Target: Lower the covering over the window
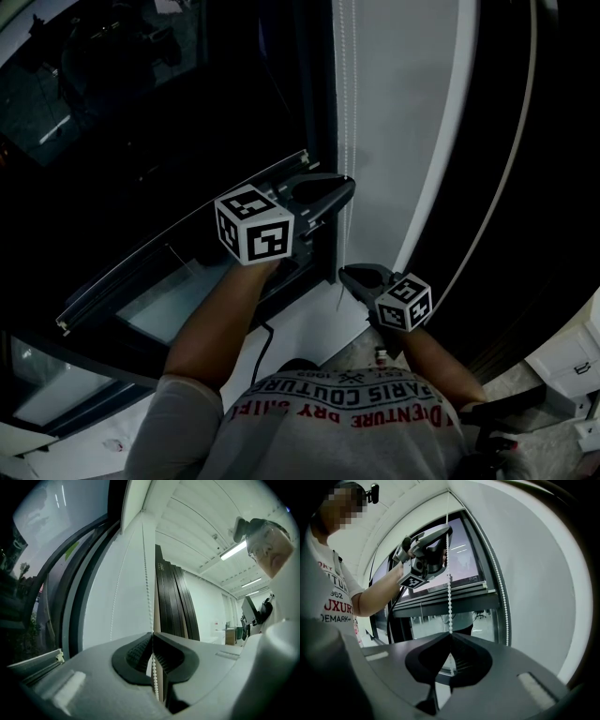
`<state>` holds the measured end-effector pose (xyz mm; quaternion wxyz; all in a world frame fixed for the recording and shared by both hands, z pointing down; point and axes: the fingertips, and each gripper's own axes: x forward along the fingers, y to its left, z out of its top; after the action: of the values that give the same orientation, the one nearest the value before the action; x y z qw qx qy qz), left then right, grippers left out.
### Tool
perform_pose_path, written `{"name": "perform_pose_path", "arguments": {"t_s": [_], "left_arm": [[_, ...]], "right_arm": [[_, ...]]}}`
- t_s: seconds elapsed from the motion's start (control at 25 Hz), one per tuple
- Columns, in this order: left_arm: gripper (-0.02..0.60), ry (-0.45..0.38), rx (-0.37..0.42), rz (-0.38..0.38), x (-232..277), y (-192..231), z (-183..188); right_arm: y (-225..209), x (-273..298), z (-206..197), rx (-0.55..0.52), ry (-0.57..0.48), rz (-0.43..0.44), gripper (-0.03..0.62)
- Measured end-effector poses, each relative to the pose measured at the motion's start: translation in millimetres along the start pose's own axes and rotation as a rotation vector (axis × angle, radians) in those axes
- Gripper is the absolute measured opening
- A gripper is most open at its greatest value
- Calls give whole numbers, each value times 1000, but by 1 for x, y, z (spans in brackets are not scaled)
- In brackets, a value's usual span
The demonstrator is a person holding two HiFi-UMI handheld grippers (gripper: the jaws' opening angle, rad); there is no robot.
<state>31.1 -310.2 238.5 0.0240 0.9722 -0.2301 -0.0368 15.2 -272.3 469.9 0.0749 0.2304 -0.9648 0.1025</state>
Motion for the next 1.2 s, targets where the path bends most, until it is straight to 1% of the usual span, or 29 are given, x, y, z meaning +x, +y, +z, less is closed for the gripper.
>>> {"name": "perform_pose_path", "arguments": {"t_s": [0.2, 0.28, 0.4, 0.48, 0.56, 0.72, 0.88, 0.96, 1.08, 1.2], "left_arm": [[9, 0, 10, 9, 0, -1, 0], [9, 8, 17, 16, 0, -2, -4], [9, 57, 53, 38, 2, -2, -22], [8, 78, 49, 47, 2, -1, -36], [8, 96, 30, 51, 2, 1, -53], [8, 90, -14, 68, 0, 3, -80], [8, 145, 0, 81, 0, 0, -111], [8, 167, -3, 90, -1, -1, -129], [9, 186, -16, 118, -6, 0, -157], [9, 202, -49, 136, -10, 1, -184]], "right_arm": [[-4, 0, 0, 26, -17, 1, 8], [-5, 0, -4, 25, -1, 2, 8], [-5, 1, -22, 50, 25, 17, 8], [-8, 0, -35, 88, 33, 21, 8], [-12, 1, -51, 82, 73, 10, 8], [-13, 1, -78, 83, 132, 4, 8], [-14, 2, -109, 54, 220, 0, 8], [-14, 2, -127, 68, 264, 3, 8], [-7, 1, -154, 120, 331, 23, 8], [1, 1, -180, 114, 398, 37, 8]]}}
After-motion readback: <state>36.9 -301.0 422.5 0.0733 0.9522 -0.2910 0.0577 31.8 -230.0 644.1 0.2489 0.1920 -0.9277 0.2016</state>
